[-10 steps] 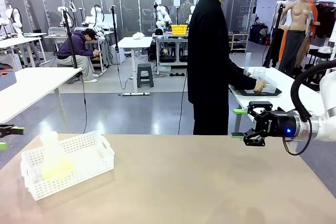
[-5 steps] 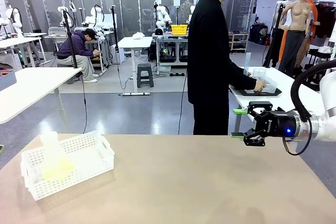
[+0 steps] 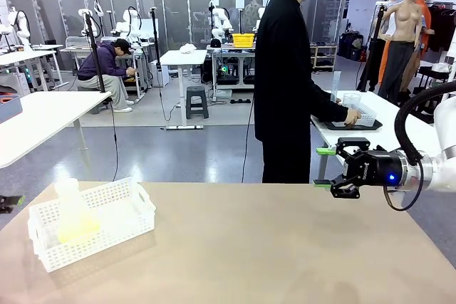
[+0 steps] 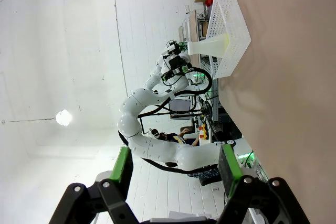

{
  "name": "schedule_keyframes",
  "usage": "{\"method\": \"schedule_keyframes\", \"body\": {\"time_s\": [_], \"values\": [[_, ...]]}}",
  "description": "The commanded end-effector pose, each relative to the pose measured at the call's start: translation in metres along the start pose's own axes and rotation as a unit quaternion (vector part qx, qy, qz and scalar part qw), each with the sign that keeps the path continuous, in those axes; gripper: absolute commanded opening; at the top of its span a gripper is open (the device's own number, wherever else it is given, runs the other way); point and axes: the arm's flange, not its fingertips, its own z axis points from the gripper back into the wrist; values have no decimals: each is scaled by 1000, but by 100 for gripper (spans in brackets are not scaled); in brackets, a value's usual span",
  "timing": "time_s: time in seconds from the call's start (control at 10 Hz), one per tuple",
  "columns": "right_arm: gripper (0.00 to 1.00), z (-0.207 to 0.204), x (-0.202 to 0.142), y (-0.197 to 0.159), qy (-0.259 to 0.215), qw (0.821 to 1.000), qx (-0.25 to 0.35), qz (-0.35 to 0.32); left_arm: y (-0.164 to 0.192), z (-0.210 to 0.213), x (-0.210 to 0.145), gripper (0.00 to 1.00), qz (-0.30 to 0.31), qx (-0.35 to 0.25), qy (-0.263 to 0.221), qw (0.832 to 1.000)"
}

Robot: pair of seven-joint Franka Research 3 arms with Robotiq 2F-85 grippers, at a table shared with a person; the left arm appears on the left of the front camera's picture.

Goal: Prepare the solutions needed for the experiment.
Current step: When the human places the Big flask in the center of the table, pick up the Big flask and place it in the left Organizing basket.

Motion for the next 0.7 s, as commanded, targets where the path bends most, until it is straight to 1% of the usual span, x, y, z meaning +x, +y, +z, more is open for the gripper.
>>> {"method": "schedule_keyframes", "body": {"time_s": [0.0, 0.1, 0.6], "values": [[83, -1, 0, 2, 1, 1000, -1, 2, -24, 11, 23, 100, -66, 75, 39, 994], [83, -1, 0, 2, 1, 1000, -1, 2, 0, 0, 0, 100, 0, 0, 0, 1000], [83, -1, 0, 2, 1, 1000, -1, 2, 0, 0, 0, 100, 0, 0, 0, 1000]]}}
